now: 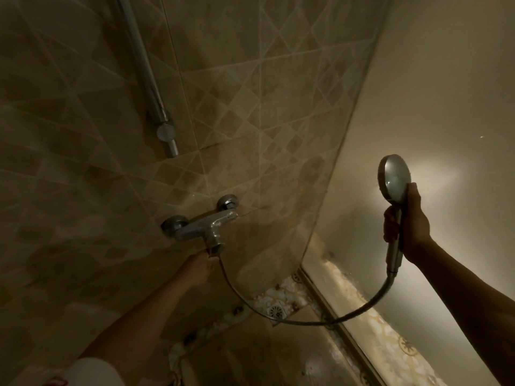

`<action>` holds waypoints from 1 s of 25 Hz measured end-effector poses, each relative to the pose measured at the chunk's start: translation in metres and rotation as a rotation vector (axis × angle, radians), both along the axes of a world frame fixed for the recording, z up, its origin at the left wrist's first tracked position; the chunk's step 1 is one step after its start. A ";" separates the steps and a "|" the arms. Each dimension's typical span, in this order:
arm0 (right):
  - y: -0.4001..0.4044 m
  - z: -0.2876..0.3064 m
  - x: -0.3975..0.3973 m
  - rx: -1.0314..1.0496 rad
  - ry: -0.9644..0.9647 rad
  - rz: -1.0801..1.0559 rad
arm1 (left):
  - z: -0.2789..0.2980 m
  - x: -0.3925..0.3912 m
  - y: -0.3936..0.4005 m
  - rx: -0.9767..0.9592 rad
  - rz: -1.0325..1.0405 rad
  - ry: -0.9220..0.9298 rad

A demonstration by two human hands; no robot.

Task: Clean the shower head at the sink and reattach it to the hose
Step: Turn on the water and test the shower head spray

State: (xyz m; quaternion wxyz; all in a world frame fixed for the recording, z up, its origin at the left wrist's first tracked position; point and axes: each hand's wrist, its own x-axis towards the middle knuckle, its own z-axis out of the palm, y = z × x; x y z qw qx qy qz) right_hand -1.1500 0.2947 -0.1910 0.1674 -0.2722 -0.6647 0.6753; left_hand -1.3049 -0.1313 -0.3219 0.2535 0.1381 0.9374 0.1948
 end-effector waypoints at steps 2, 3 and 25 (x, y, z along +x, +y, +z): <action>-0.007 0.003 -0.004 0.042 -0.005 0.013 | 0.002 -0.001 -0.002 0.003 -0.033 0.015; -0.010 0.003 -0.005 0.064 -0.015 0.021 | 0.004 0.000 -0.002 0.005 -0.043 0.020; -0.075 0.027 -0.063 0.050 0.083 0.300 | 0.099 0.002 -0.001 0.153 0.114 0.255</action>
